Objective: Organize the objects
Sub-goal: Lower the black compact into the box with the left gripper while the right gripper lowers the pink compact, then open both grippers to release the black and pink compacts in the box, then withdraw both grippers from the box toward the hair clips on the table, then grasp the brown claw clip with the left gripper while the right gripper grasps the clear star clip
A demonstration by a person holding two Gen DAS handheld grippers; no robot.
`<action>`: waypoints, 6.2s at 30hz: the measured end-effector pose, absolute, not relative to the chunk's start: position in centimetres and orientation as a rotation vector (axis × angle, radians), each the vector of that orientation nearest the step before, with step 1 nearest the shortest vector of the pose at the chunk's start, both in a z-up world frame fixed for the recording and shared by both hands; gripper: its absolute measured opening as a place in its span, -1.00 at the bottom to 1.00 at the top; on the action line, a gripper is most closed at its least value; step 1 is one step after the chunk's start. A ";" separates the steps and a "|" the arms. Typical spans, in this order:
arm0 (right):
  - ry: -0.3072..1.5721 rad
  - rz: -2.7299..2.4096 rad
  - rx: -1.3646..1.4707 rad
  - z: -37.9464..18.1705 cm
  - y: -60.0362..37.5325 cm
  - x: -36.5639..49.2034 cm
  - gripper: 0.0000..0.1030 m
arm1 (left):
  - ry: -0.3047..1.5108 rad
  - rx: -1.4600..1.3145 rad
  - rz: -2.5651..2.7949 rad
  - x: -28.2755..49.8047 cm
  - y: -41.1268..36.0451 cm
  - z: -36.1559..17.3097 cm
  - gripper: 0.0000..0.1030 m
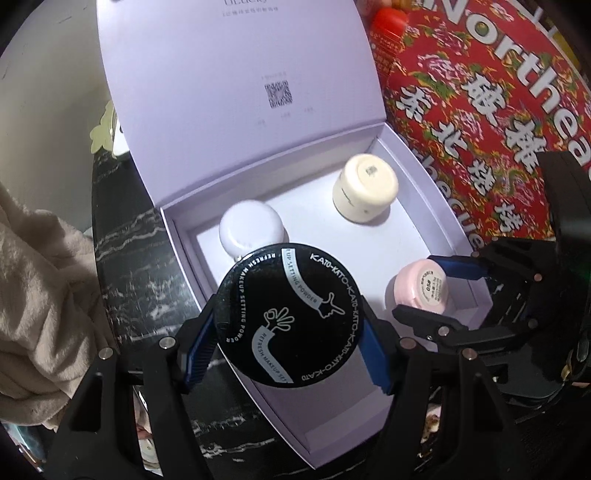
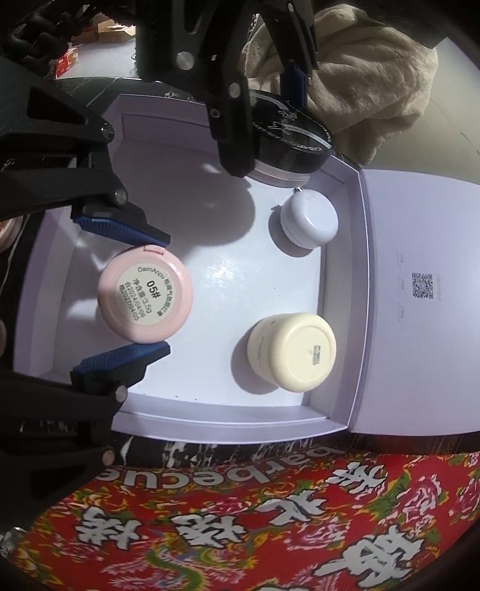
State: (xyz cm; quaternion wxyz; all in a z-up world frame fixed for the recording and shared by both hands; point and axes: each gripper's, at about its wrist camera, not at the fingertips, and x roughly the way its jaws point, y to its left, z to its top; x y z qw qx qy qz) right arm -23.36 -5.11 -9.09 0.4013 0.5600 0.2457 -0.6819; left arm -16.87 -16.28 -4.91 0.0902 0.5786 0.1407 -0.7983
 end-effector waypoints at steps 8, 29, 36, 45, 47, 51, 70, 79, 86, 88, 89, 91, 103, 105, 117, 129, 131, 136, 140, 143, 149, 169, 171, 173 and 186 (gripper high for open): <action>0.632 -1.725 1.408 -9.7 -6.2 -24.6 0.02 | 0.397 1.694 -2.374 -18.4 -17.5 -5.1 0.30; 0.697 -1.706 1.391 -11.4 -8.0 -24.9 0.02 | 0.381 1.707 -2.351 -20.7 -19.0 -7.2 0.30; 0.732 -1.699 1.347 -11.9 -8.6 -24.1 0.02 | 0.383 1.704 -2.351 -21.2 -19.1 -7.8 0.30; 0.727 -1.741 1.321 -11.9 -8.7 -24.0 0.03 | 0.406 1.704 -2.326 -21.8 -19.3 -8.1 0.31; 0.731 -1.741 1.336 -11.9 -8.6 -24.0 0.03 | 0.380 1.714 -2.317 -22.0 -18.9 -8.1 0.31; 0.716 -1.738 1.360 -11.8 -8.1 -23.9 0.08 | 0.330 1.717 -2.311 -22.0 -18.3 -7.8 0.31; 0.679 -1.779 1.394 -8.6 -5.2 -21.9 0.25 | 0.333 1.670 -2.312 -19.3 -16.5 -4.5 0.31; 0.676 -1.779 1.376 -6.8 -4.2 -19.8 0.29 | 0.304 1.630 -2.342 -17.4 -16.2 -1.5 0.31; 0.669 -1.794 1.360 -4.4 -4.1 -20.1 0.31 | 0.330 1.645 -2.342 -15.3 -15.2 -0.9 0.31; 0.669 -1.797 1.361 -3.9 -2.5 -19.5 0.33 | 0.325 1.649 -2.344 -14.9 -14.8 -0.7 0.31; 0.670 -1.799 1.362 -3.9 -2.5 -19.4 0.34 | 0.319 1.654 -2.344 -14.7 -14.4 -0.7 0.31; 0.669 -1.804 1.366 -3.0 -1.3 -18.6 0.34 | 0.310 1.657 -2.347 -14.3 -13.8 -0.5 0.31; 0.643 -1.832 1.416 -4.1 3.1 -16.9 0.34 | 0.252 1.689 -2.398 -13.1 -9.6 -0.3 0.31; 0.638 -1.841 1.425 -4.2 3.6 -16.9 0.34 | 0.240 1.698 -2.405 -12.9 -8.9 -0.3 0.31; 0.586 -1.896 1.476 -4.2 6.8 -16.3 0.35 | 0.251 1.738 -2.401 -12.0 -6.2 -0.6 0.31; 0.547 -1.935 1.518 -4.2 9.4 -15.0 0.35 | 0.217 1.777 -2.430 -10.7 -3.2 -0.8 0.31; 0.545 -1.939 1.521 -4.1 9.7 -14.7 0.35 | 0.210 1.784 -2.434 -10.4 -2.8 -0.8 0.31; 0.536 -1.948 1.531 -4.1 10.5 -14.2 0.35 | 0.202 1.794 -2.448 -9.9 -2.1 -0.9 0.31; 0.519 -1.956 1.550 -4.4 11.3 -13.8 0.35 | 0.210 1.813 -2.446 -9.6 -1.5 -1.3 0.31; 0.500 -1.961 1.571 -4.8 12.0 -13.7 0.35 | 0.233 1.830 -2.452 -9.2 -1.2 -1.8 0.31; 0.465 -1.956 1.620 -5.9 13.1 -13.3 0.35 | 0.265 1.876 -2.442 -8.6 -0.4 -2.9 0.31; 0.278 -2.041 1.638 -7.5 16.4 -12.8 0.35 | 0.399 1.995 -2.421 -7.5 1.9 -5.5 0.31; 0.262 -2.044 1.633 -7.6 16.4 -12.7 0.35 | 0.419 2.009 -2.412 -7.4 2.1 -6.0 0.31; 0.250 -2.047 1.631 -7.8 16.5 -12.6 0.35 | 0.440 2.016 -2.404 -7.3 2.1 -6.4 0.31; 0.301 -2.029 1.627 -8.4 15.8 -13.1 0.35 | 0.459 2.070 -2.351 -7.6 2.4 -8.7 0.31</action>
